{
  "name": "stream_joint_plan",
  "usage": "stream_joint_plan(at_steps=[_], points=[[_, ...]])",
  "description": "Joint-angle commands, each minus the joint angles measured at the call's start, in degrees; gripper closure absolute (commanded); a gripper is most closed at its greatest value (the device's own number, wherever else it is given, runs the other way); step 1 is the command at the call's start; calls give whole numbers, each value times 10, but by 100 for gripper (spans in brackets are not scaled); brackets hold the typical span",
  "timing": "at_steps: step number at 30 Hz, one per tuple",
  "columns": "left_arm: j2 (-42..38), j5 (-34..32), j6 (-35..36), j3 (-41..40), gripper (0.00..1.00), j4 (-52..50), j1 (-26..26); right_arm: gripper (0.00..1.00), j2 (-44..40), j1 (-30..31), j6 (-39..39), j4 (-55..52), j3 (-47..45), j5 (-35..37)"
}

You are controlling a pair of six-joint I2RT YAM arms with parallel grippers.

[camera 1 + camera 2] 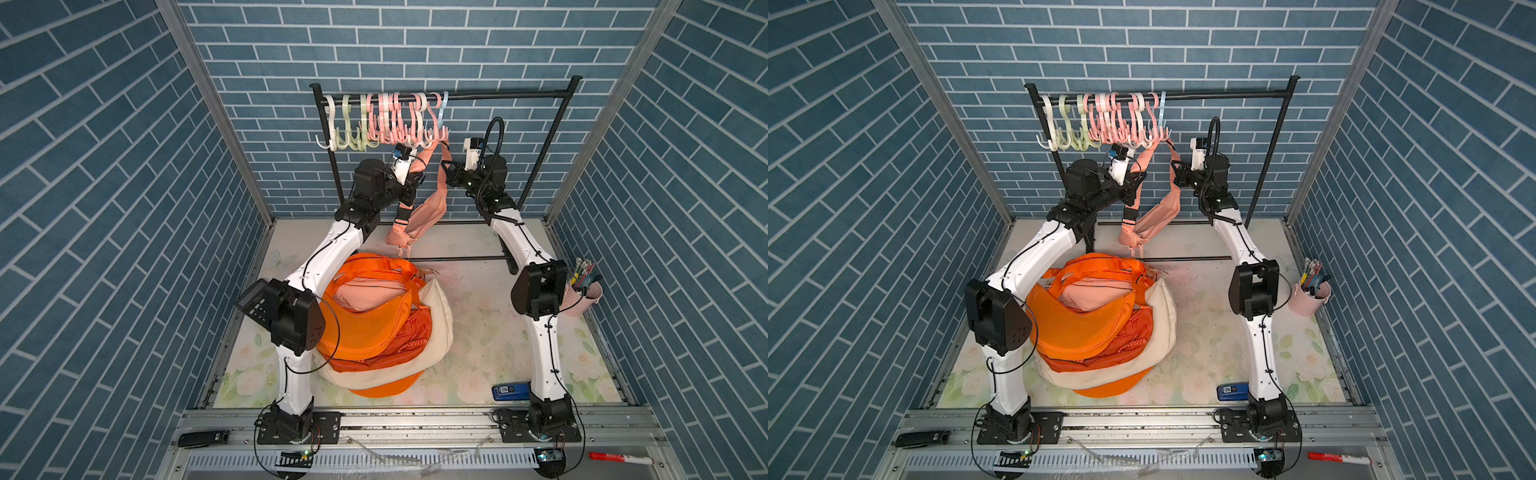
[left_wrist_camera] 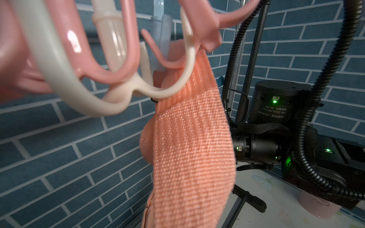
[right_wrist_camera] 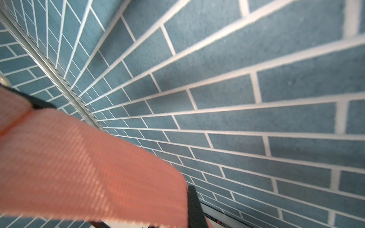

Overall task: Take the bag off the hook
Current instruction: Pick up the bag from the hook.

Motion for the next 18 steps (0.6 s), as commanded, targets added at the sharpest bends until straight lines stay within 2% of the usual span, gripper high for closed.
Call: stream_joint_plan(at_steps=[1, 11, 18], points=[[-4, 7, 0, 18, 100, 0, 1, 100, -51, 0, 8, 2, -14, 25], [9, 0, -15, 48, 100, -25, -3, 100, -160, -1, -19, 8, -116, 27], [24, -10, -16, 87, 100, -38, -17, 100, -201, -6, -40, -20, -131, 22]])
